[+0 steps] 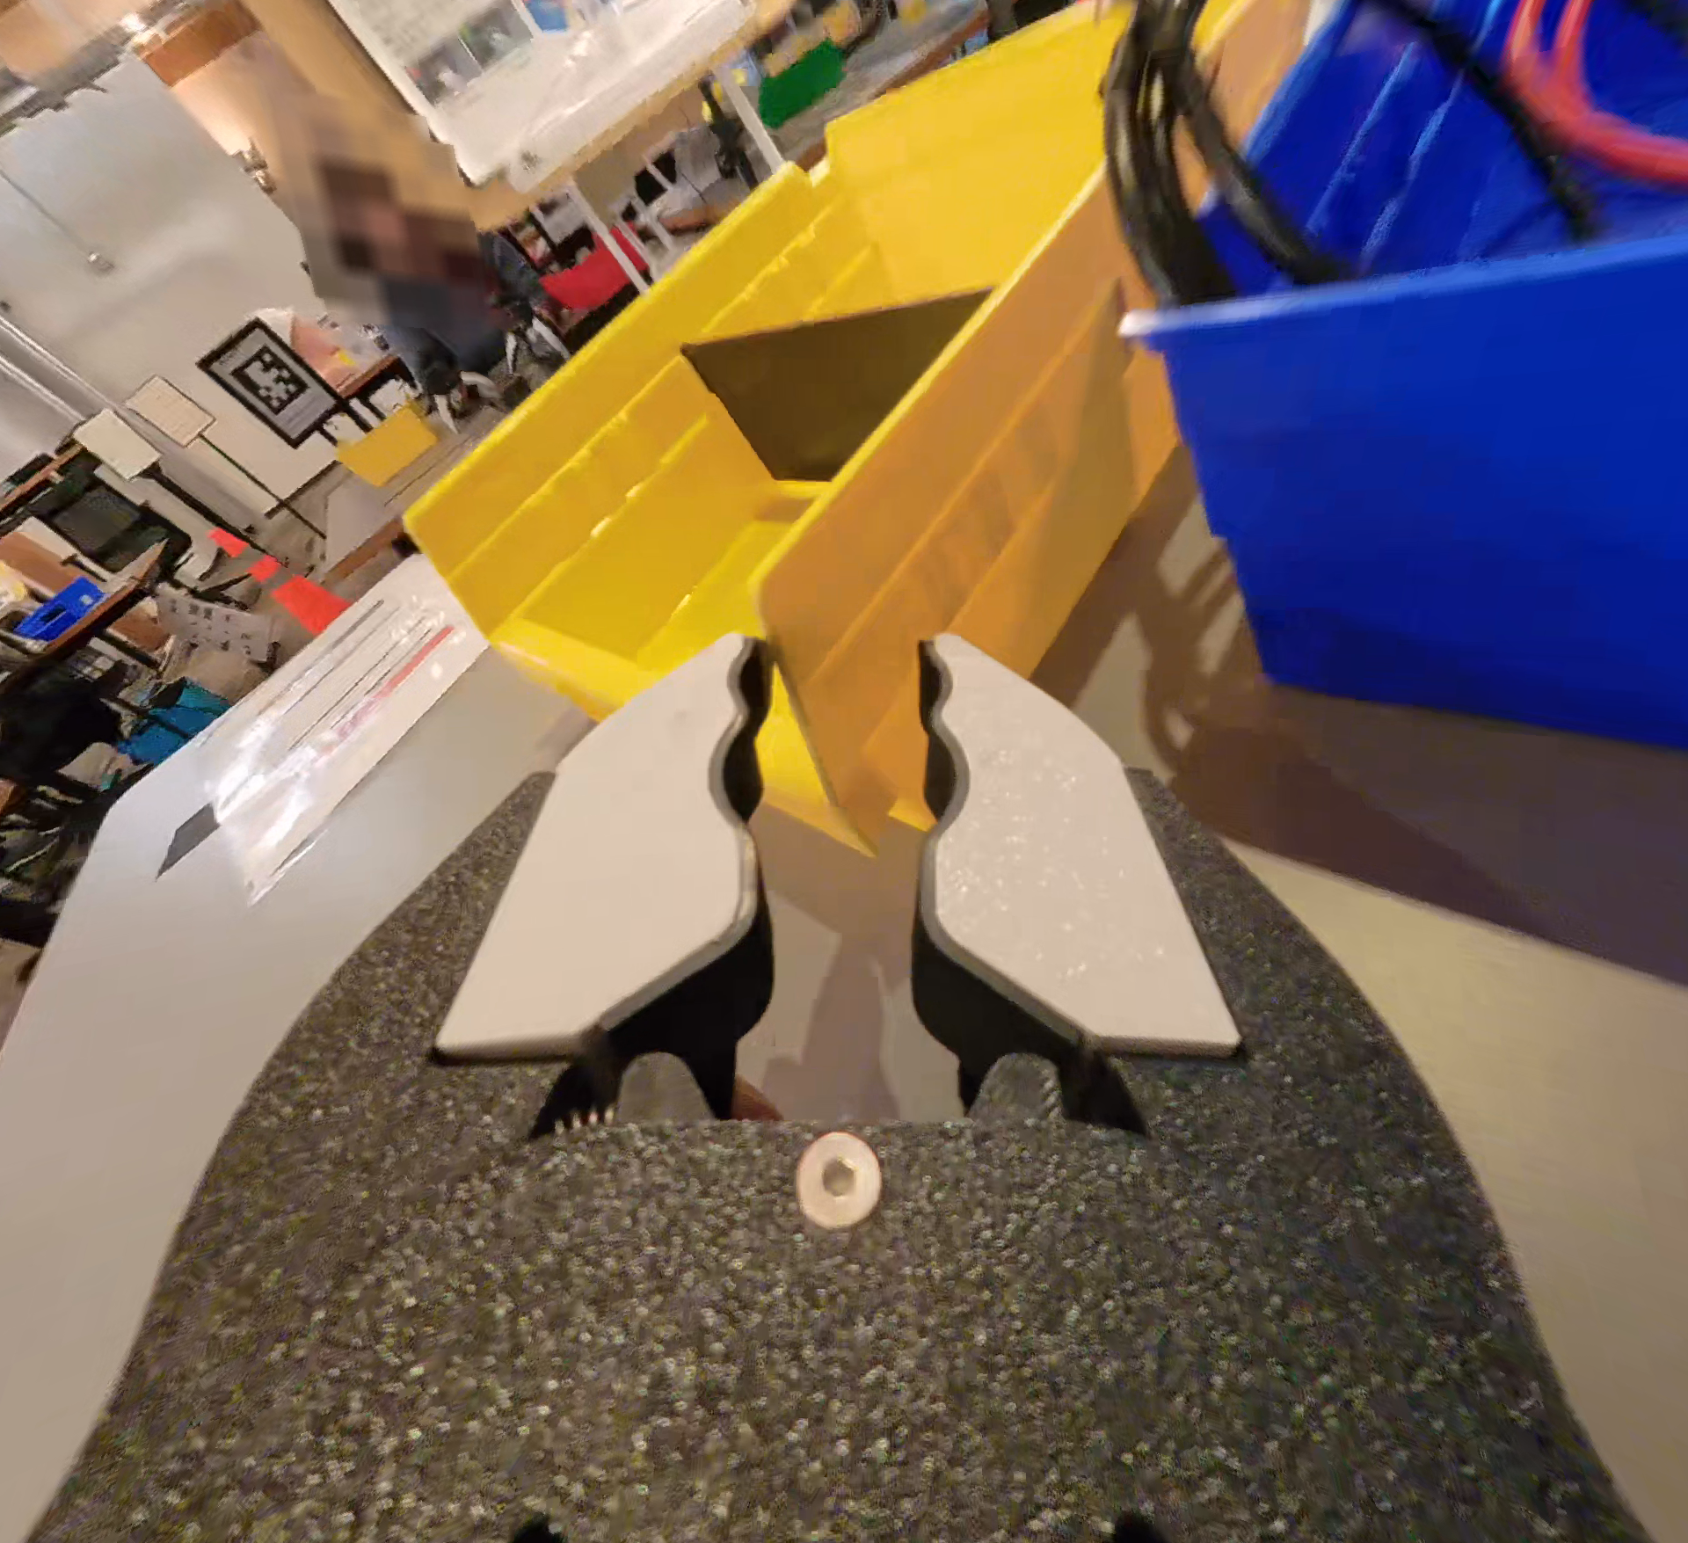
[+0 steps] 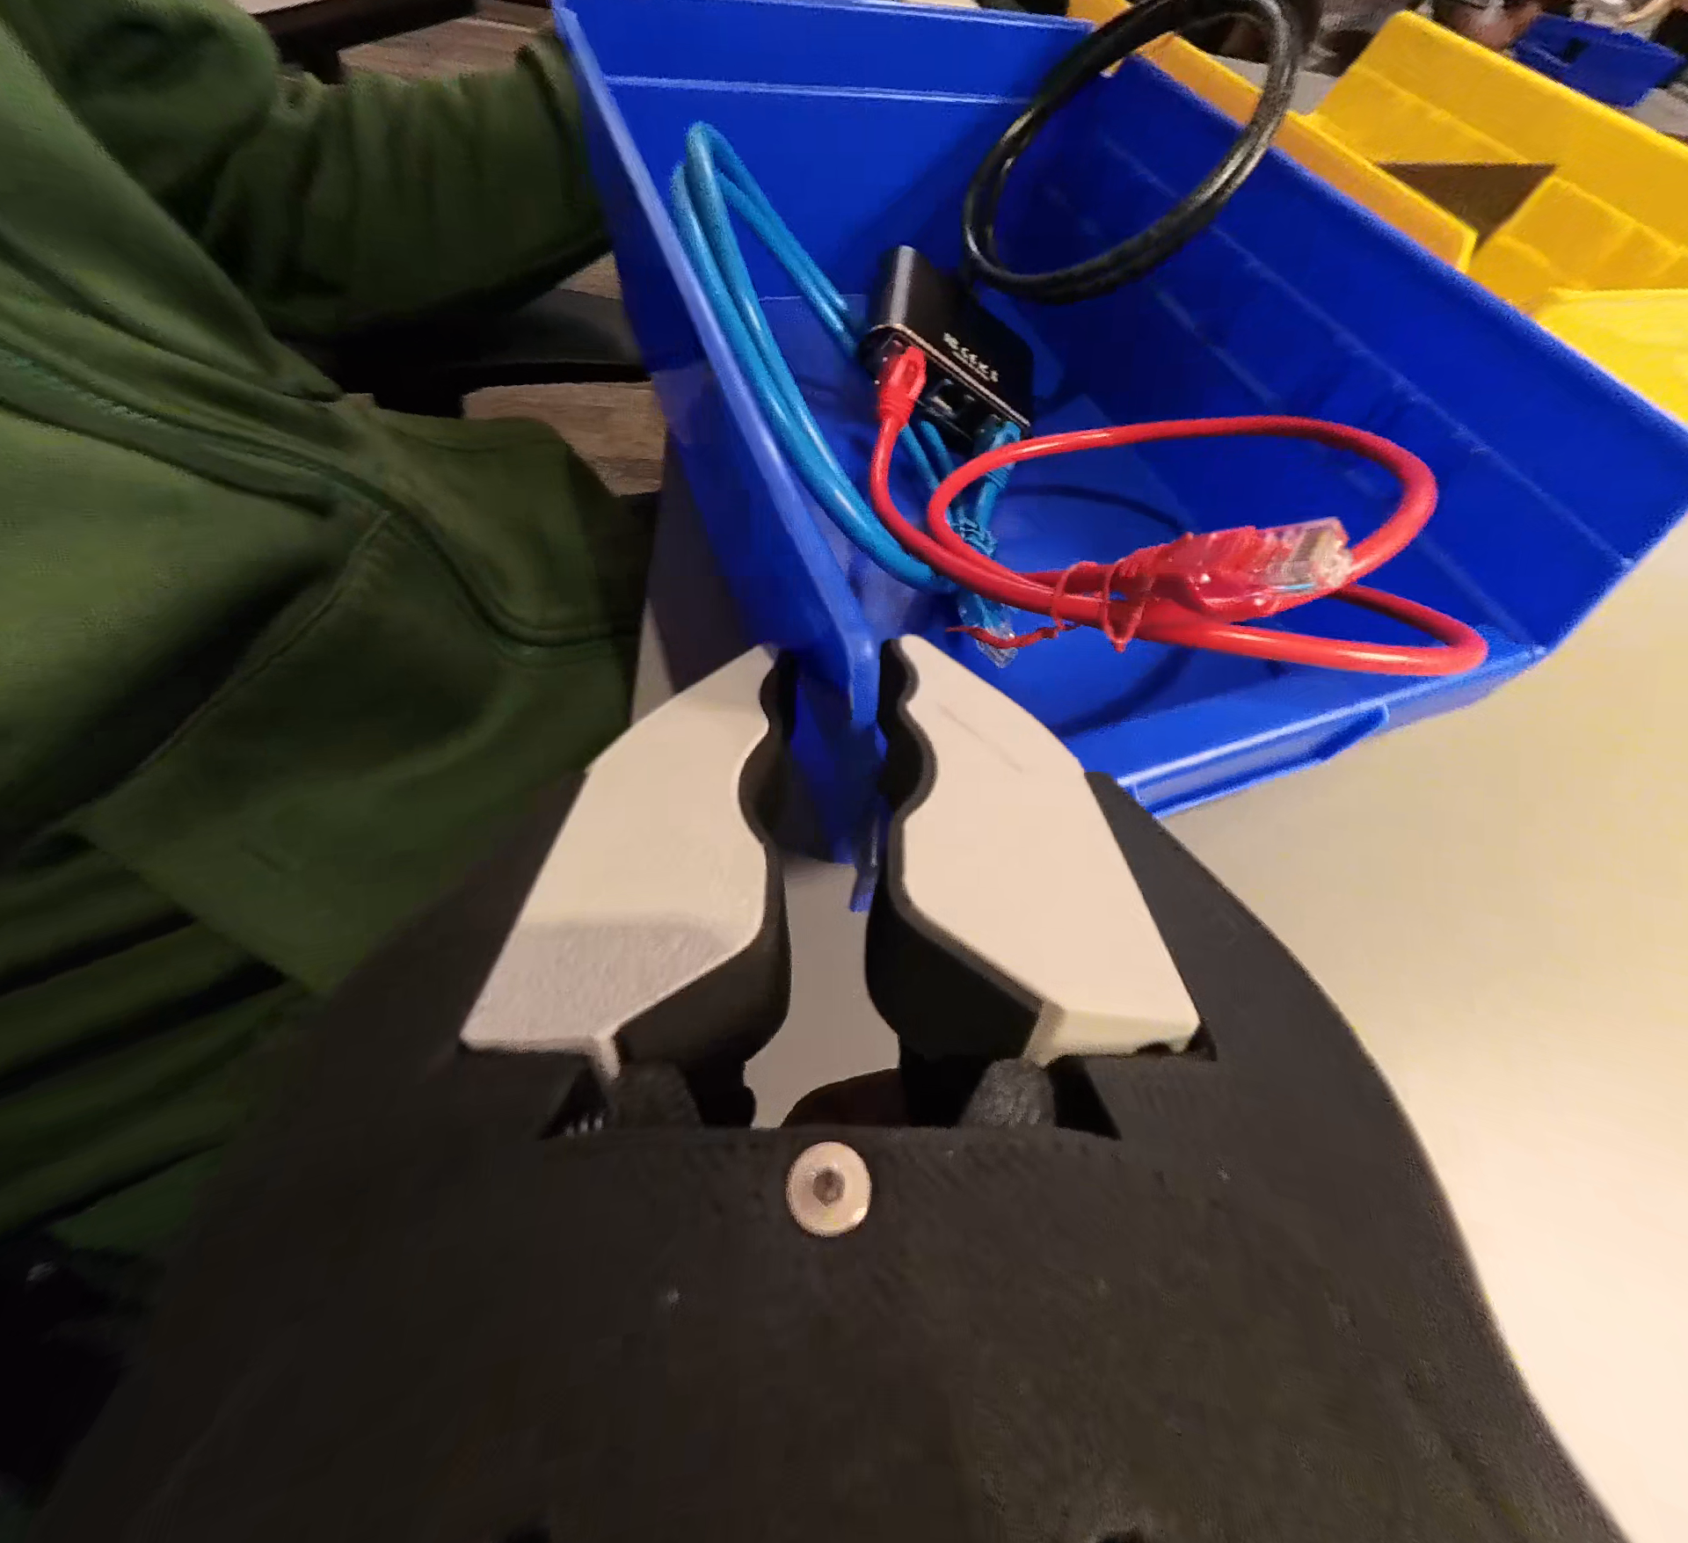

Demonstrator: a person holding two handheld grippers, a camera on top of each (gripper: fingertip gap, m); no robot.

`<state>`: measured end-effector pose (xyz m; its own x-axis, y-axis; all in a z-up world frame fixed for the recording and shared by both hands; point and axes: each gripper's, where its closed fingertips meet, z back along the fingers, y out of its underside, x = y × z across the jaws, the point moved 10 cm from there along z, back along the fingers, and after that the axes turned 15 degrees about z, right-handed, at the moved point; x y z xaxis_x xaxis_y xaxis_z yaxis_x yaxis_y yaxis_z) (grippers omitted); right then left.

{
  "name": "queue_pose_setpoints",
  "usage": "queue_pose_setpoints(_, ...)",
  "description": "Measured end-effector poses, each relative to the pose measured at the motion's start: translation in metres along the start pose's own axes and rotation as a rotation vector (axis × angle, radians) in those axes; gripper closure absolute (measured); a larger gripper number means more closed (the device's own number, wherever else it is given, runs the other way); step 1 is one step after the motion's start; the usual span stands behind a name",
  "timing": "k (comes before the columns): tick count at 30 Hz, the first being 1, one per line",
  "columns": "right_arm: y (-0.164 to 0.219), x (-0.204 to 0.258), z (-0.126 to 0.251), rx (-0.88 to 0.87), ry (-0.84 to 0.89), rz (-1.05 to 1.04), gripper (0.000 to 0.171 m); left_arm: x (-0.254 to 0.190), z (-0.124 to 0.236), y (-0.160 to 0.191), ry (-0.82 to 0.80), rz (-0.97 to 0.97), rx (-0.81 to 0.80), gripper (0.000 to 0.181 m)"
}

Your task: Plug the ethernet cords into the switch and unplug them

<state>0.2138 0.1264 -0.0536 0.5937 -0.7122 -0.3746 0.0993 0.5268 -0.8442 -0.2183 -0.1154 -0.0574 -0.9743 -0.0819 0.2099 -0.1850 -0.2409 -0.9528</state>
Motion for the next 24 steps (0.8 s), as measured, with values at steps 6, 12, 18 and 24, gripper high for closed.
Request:
queue_pose_setpoints(6,-0.013,0.000,-0.030,-0.011,0.009,0.068,0.158,0.016,0.046,-0.012,0.142,0.376,-0.249,0.150)
queue_pose_setpoints(12,-0.043,0.010,-0.086,-0.035,-0.024,0.128,0.165,0.024,0.074,-0.017,0.157,0.445,-0.274,0.150)
queue_pose_setpoints(18,-0.053,0.014,-0.117,0.044,0.076,0.242,0.148,0.009,0.091,-0.035,0.212,0.404,-0.196,0.144)
queue_pose_setpoints(24,-0.049,-0.008,-0.068,0.007,0.100,0.140,0.140,0.006,0.088,-0.047,0.170,0.568,-0.078,0.124)
